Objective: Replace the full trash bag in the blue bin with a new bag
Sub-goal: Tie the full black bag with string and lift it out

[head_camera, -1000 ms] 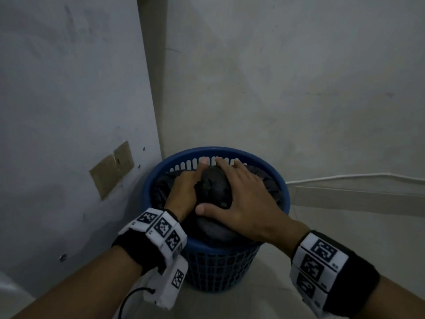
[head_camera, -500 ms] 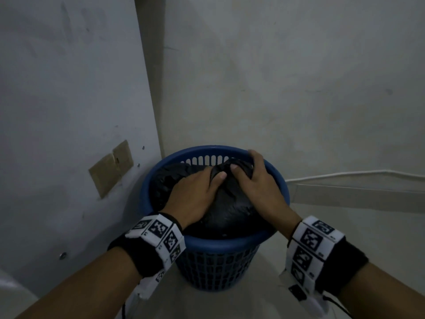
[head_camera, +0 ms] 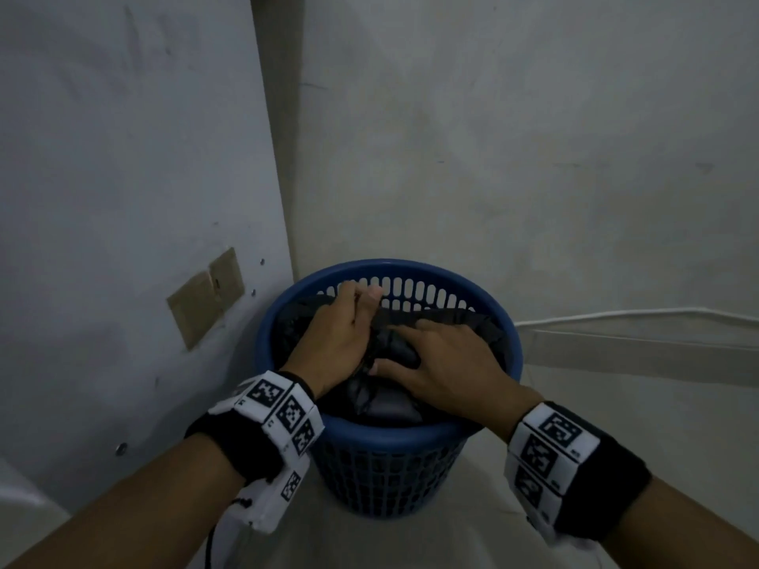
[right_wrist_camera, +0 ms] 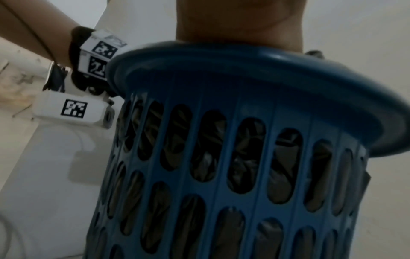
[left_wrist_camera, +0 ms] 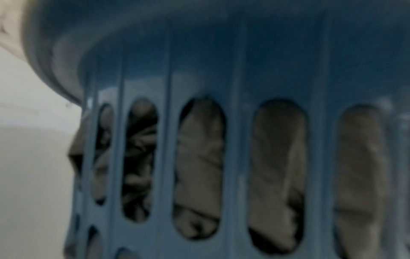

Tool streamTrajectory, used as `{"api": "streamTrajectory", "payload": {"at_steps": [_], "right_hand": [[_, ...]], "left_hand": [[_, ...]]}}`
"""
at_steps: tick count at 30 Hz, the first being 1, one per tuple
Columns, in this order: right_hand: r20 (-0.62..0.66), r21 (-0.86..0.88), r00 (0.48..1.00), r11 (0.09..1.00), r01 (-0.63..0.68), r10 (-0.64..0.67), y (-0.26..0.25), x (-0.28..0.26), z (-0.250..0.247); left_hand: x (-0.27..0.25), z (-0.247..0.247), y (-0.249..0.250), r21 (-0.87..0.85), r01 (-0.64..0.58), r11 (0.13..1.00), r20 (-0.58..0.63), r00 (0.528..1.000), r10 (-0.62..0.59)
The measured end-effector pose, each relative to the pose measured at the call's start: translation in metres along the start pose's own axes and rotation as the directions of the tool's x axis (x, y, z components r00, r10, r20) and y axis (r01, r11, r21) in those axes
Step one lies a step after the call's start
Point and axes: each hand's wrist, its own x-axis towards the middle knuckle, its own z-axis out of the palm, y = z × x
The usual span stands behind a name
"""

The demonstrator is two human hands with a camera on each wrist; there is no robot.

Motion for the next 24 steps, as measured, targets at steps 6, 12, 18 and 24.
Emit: {"api": "streamTrajectory", "payload": {"at_steps": [6, 12, 18, 24], "right_hand": [[0.009, 0.082, 0.991, 0.988, -0.134, 0.134, 0.004, 0.002, 0.007], [0.081, 0.172, 0.961, 0.946, -0.275, 0.264, 0.004, 0.009, 0.003], [0.065, 0.264, 0.975, 0.939, -0.220, 0.211, 0.011, 0.014, 0.000], [0.207, 0.219, 0.974, 0.965, -0.141, 0.096, -0.001, 0.009, -0.009]], "left_hand": [[-0.018, -0.008, 0.000, 0.339, -0.158, 0.927, -0.122, 0.970, 0.210], [-0.044, -0.013, -0.018, 0.223, 0.187, 0.957, -0.357, 0.929, -0.098], [-0.063, -0.008, -0.020, -0.509, 0.502, 0.700, -0.204, 0.719, -0.664], [-0.056, -0.002, -0.020, -0.625, 0.544, 0.560, -0.122, 0.640, -0.758]]}}
